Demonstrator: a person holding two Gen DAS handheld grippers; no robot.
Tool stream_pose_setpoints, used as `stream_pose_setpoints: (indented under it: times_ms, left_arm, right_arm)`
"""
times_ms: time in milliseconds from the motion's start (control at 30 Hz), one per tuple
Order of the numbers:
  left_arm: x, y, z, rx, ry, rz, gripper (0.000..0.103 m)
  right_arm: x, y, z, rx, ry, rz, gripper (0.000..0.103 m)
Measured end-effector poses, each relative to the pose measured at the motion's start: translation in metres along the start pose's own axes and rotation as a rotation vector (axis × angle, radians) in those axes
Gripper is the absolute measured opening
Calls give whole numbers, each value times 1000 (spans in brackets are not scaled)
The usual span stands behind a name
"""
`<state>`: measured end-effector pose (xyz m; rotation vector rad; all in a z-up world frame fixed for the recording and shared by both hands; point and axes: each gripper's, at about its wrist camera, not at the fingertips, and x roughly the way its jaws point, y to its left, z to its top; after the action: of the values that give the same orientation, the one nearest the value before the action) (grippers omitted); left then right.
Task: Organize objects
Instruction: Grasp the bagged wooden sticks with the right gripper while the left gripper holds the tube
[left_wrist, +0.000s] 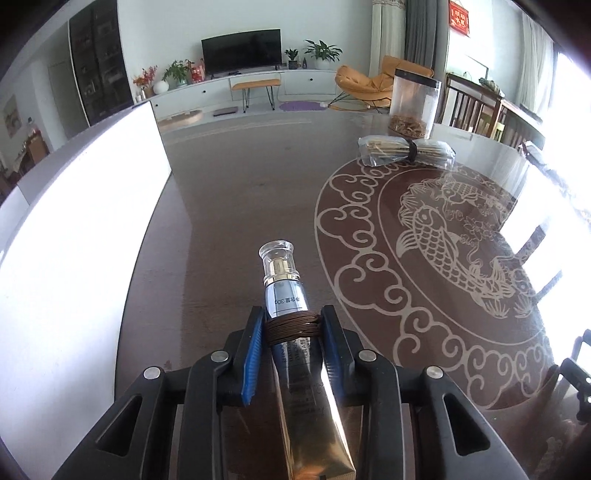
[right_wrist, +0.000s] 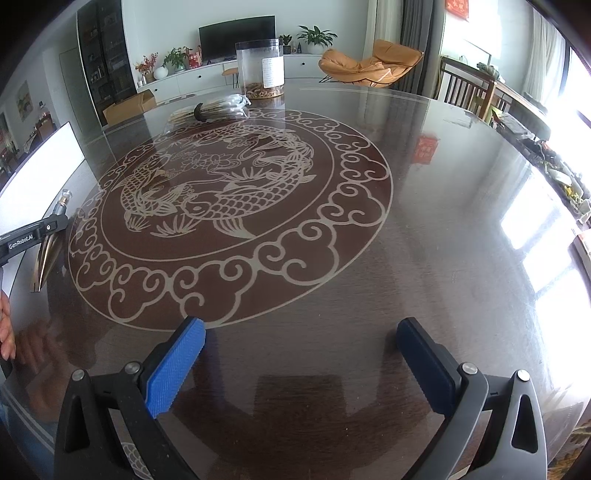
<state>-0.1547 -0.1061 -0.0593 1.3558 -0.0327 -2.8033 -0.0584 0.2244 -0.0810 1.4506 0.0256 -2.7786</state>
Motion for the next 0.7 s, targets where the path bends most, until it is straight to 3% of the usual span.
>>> stream_pose_setpoints:
  times_ms: [133, 167, 233, 367, 433, 600, 700]
  left_arm:
    - [-1, 1, 0, -22, 0, -5, 36]
    - [-1, 1, 0, -20, 0, -3, 36]
    - [-1, -1, 0, -17, 0, 1, 36]
    - [-1, -1, 0, -18, -1, 1, 36]
    - [-2, -1, 0, -18, -1, 3, 36]
    - [-2, -2, -1, -15, -2, 7, 36]
    - [-2, -1, -1, -15, -2, 7, 36]
  right_arm:
    - [7, 5, 9, -70, 13, 48, 103]
    - [15, 12, 22, -153, 34, 102, 103]
    - [29, 23, 44, -262, 77, 125, 103]
    - [52, 68, 116, -570, 1, 77, 103]
    - [67, 90, 147, -666, -5, 73, 103]
    - [116, 150, 218, -825, 14, 6, 103]
    - [143, 173, 239, -839, 50, -27, 103]
